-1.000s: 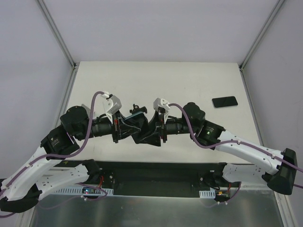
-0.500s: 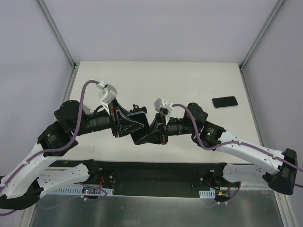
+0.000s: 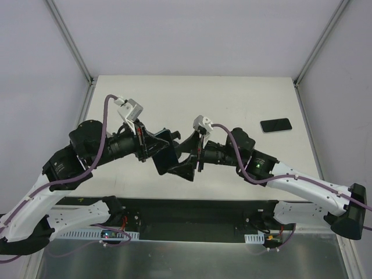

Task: Place the phone on the phone stand

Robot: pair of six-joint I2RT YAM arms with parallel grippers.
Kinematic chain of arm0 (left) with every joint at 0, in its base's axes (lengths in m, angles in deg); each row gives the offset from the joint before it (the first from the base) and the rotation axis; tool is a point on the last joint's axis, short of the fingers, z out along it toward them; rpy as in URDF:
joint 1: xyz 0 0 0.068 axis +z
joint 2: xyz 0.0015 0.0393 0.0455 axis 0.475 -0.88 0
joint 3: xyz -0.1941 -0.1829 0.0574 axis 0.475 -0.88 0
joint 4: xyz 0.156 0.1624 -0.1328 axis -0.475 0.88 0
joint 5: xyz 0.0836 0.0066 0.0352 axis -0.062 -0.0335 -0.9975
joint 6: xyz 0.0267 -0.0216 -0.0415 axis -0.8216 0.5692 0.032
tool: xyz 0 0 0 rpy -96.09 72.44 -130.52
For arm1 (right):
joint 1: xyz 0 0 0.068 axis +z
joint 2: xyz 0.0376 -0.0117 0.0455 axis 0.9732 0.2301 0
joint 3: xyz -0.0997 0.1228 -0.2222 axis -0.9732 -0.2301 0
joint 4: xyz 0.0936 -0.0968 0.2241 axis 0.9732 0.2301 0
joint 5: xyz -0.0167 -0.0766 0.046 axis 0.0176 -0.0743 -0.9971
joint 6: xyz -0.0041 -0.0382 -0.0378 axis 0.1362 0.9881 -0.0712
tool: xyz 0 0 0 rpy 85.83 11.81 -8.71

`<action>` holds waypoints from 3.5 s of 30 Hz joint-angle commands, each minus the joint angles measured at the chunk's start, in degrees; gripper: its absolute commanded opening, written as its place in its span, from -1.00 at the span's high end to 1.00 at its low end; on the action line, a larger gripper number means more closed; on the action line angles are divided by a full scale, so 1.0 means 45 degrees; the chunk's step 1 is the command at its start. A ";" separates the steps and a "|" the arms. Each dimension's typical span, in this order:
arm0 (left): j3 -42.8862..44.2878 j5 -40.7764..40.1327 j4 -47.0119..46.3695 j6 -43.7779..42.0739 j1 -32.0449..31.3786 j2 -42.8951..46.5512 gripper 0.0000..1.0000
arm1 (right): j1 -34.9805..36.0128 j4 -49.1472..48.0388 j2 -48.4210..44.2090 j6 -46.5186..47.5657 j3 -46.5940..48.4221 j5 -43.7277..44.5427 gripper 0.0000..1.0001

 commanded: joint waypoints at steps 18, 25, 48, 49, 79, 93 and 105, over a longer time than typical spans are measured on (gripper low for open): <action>-0.1119 -0.8274 0.3924 -0.0634 0.0010 0.1125 1.00 | -0.0905 0.7085 0.4972 0.1112 0.5025 0.8567 -0.80; -0.1356 -0.8294 0.3083 -0.1123 0.0010 0.0520 1.00 | -0.1510 0.7399 0.5910 0.2034 0.5594 0.7869 -0.47; -0.2312 -0.7804 0.0211 -0.2744 0.0010 0.2062 1.00 | -0.1569 0.6245 0.7043 0.2913 0.5711 0.8569 0.30; -0.2352 -0.7765 0.0133 -0.2783 0.0010 0.2102 1.00 | -0.1569 0.6226 0.7043 0.2933 0.5730 0.8550 0.30; -0.6649 0.6952 -1.2150 -0.4093 0.3464 -0.1367 1.00 | -0.3638 0.5212 0.5775 0.4631 0.3759 0.0664 0.99; -0.3682 1.1002 -0.8543 -0.7390 0.3974 -0.5006 1.00 | -0.4304 0.4039 0.5324 0.4476 0.2566 -0.1449 0.99; -0.2703 1.1435 -0.5474 -0.8858 0.4756 -0.6726 1.00 | -0.4343 0.3960 0.5168 0.4632 0.2430 -0.1256 0.99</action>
